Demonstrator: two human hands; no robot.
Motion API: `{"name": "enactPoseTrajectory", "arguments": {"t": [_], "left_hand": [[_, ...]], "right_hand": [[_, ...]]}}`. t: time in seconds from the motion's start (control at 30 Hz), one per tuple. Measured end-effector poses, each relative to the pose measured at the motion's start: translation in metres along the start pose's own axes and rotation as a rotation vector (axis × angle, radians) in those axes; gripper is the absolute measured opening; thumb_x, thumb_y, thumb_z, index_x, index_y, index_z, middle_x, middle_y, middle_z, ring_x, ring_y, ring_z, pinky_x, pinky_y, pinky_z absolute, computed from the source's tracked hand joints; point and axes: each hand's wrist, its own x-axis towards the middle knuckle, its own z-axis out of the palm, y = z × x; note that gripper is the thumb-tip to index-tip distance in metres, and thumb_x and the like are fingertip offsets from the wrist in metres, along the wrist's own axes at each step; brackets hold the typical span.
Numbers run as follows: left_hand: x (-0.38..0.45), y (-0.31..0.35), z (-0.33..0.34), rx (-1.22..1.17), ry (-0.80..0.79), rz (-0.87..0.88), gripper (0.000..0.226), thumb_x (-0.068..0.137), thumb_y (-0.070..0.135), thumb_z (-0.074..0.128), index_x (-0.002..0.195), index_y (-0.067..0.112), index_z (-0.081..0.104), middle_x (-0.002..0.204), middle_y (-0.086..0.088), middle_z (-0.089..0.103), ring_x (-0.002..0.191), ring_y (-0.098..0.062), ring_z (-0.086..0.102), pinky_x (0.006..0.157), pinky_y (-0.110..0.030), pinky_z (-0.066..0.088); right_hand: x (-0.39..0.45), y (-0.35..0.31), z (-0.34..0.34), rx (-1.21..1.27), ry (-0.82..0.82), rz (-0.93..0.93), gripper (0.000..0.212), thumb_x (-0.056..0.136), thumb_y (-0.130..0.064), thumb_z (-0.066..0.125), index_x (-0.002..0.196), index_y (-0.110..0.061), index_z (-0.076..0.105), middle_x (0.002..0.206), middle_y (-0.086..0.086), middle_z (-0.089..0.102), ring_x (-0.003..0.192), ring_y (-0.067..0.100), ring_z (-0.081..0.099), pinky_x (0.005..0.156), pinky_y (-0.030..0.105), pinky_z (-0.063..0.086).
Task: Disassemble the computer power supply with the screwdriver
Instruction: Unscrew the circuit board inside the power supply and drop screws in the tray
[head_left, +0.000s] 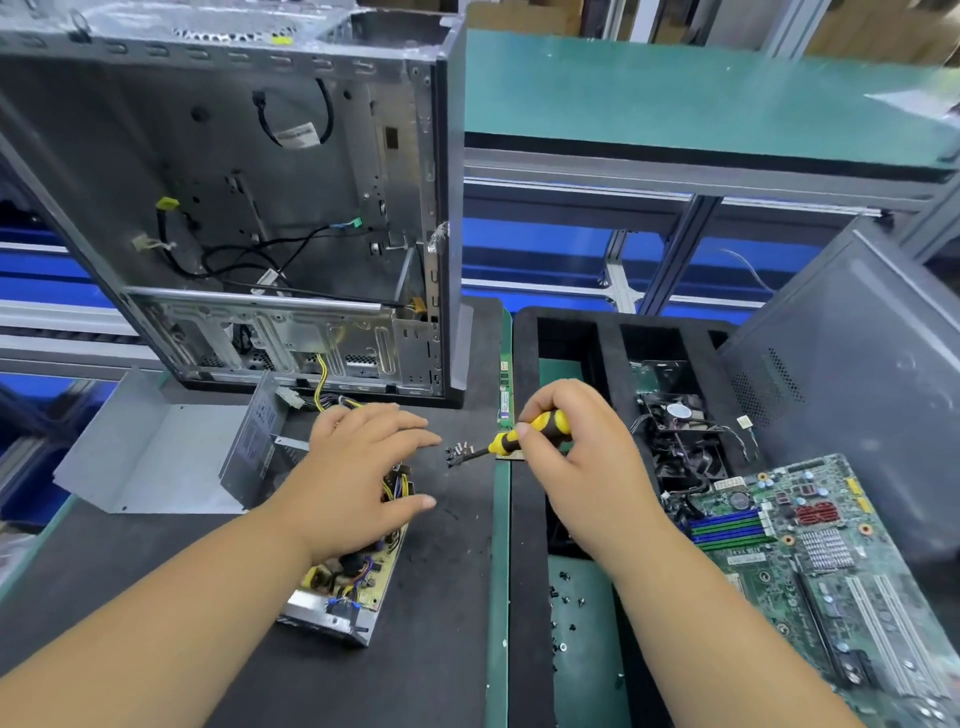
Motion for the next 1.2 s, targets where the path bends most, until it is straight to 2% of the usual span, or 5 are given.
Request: {"name": "enactPoseTrajectory", "arguments": {"t": [0.33,0.47,0.63,0.97,1.2], "left_hand": [[0.054,0.023,0.006,0.053,-0.097,-0.063,0.019,0.092,0.048,0.059,0.098,0.034,0.071,0.095,0.015,0.069,0.096,-0.009,0.061,0.095,-0.03,0.036],[0.062,0.021,0.009,-0.046,-0.148,-0.129,0.02,0.085,0.046,0.07,0.103,0.036,0.069,0.092,0.019,0.067,0.089,-0.001,0.061,0.095,-0.029,0.044],[0.075,0.025,0.012,-0.225,-0.216,-0.195,0.012,0.083,0.043,0.073,0.092,0.036,0.069,0.079,0.021,0.065,0.075,0.004,0.059,0.069,-0.021,0.047],[0.104,0.011,0.024,0.057,-0.435,-0.37,0.016,0.089,0.024,0.066,0.076,0.033,0.062,0.089,0.012,0.067,0.089,-0.013,0.063,0.079,-0.029,0.053],[0.118,0.009,0.035,0.187,-0.54,-0.378,0.013,0.088,0.017,0.062,0.088,0.029,0.067,0.103,0.006,0.067,0.097,-0.019,0.062,0.077,-0.027,0.049]], "right_hand": [[0.01,0.0,-0.017,0.106,0.046,0.034,0.017,0.092,-0.006,0.059,0.084,-0.021,0.056,0.09,-0.002,0.062,0.083,-0.004,0.062,0.063,0.004,0.039],[0.014,0.011,-0.018,0.104,0.061,0.059,0.02,0.092,-0.008,0.059,0.083,-0.025,0.055,0.089,-0.006,0.062,0.085,0.0,0.063,0.063,0.005,0.039],[0.02,0.026,-0.012,0.072,0.032,0.085,0.019,0.093,-0.018,0.058,0.083,-0.032,0.052,0.094,-0.008,0.062,0.086,0.008,0.063,0.061,0.012,0.039],[0.032,0.044,-0.003,0.06,-0.01,0.106,0.018,0.092,-0.02,0.057,0.083,-0.034,0.051,0.094,-0.011,0.059,0.087,0.007,0.059,0.066,0.011,0.041],[0.033,0.05,-0.003,0.012,-0.029,0.079,0.018,0.092,-0.02,0.06,0.084,-0.034,0.05,0.092,-0.012,0.053,0.087,0.008,0.052,0.068,0.012,0.039]]}}
